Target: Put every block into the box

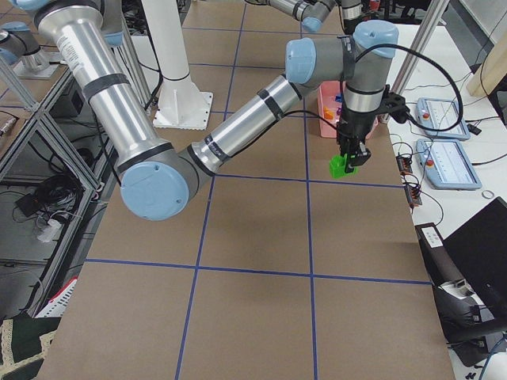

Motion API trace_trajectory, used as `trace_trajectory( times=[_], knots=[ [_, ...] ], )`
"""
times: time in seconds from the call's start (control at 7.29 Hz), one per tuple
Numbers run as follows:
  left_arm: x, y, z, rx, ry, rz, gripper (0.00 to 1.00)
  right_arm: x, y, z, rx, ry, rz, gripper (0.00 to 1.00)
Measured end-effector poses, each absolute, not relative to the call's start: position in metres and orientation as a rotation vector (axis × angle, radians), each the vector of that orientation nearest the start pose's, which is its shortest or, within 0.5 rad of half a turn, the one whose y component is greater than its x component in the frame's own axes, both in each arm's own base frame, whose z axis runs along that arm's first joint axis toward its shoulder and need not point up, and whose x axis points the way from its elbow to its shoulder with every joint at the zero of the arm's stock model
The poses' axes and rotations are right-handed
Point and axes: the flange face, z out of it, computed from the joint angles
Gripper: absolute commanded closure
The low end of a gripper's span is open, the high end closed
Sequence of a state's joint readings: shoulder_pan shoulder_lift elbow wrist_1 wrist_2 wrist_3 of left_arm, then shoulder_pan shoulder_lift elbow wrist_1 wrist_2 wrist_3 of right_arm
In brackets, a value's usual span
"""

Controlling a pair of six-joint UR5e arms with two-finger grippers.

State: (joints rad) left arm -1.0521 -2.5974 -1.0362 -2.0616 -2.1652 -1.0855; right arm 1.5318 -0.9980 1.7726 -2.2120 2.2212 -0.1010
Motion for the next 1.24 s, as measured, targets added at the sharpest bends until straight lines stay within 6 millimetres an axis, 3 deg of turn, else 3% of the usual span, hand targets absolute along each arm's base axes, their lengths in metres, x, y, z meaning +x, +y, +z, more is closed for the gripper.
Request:
trace_trajectory(
  times=[0.27,0.41,0.69,0.82,1.1,1.24],
  knots=[
    [0.240,-0.766,0.226,0.268,1.074,-0.201,0.00,-0.080,-0.665,0.226,0.164,-0.715,-0.117,1.00],
    [0.201,-0.757,0.259,0.268,1.074,-0.203,0.00,-0.150,-0.697,0.197,0.193,-0.766,-0.086,1.00],
    [0.157,-0.731,0.314,0.273,1.059,-0.213,0.00,-0.278,-0.745,0.169,0.246,-0.864,-0.018,1.00],
    [0.138,-0.718,0.339,0.287,1.042,-0.204,0.00,-0.330,-0.754,0.157,0.281,-0.869,0.005,1.00],
    [0.097,-0.682,0.391,0.327,0.998,-0.166,0.00,-0.410,-0.755,0.129,0.337,-0.834,0.007,1.00],
    [0.086,-0.666,0.406,0.338,0.987,-0.151,0.00,-0.446,-0.749,0.128,0.360,-0.825,0.015,1.00]
  ],
)
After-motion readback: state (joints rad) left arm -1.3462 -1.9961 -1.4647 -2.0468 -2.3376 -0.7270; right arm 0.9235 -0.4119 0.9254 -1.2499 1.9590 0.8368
